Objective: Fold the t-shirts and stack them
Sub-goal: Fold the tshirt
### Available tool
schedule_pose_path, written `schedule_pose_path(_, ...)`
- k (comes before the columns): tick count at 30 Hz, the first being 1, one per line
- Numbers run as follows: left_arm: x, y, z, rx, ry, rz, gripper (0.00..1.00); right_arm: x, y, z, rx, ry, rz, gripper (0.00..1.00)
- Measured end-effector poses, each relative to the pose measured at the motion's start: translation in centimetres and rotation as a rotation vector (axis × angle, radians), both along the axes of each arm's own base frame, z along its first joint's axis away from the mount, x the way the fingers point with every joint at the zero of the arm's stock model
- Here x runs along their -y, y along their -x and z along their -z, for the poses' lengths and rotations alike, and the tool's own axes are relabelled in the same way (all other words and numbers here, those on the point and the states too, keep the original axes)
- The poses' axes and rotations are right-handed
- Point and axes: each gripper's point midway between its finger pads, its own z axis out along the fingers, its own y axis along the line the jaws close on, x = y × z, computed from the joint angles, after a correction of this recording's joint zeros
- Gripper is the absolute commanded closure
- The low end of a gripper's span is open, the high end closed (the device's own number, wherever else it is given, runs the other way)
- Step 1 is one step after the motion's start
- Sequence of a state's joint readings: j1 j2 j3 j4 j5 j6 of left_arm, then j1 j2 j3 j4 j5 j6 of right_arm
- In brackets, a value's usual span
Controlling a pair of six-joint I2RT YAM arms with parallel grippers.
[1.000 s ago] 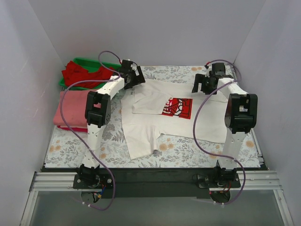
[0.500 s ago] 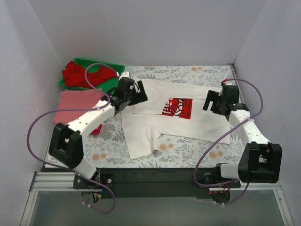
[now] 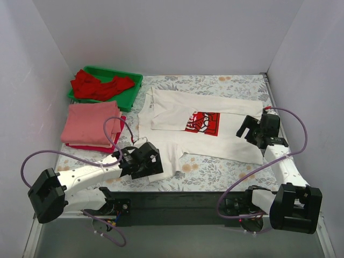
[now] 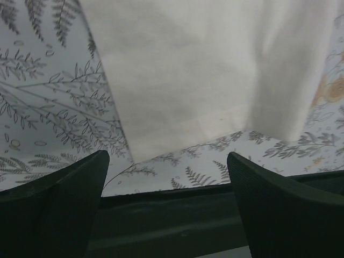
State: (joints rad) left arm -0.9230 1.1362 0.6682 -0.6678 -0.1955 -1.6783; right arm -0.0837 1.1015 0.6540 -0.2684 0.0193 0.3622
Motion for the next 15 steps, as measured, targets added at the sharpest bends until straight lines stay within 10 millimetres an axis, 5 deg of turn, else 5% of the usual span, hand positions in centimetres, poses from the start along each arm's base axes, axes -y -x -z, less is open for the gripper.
schedule_pose_path(6, -1.3, 3.8, 2.5, -0.115, -0.082, -0.006, 0.23, 0.4, 0.4, 0.3, 0.008, 0.01, 0.008, 0.02)
schedule_pose_path(15, -1.5, 4.2, 4.2, -0.154, -0.161, -0.044, 0.37, 0.7, 1.0, 1.2, -0.014, 0.013, 0.007, 0.02)
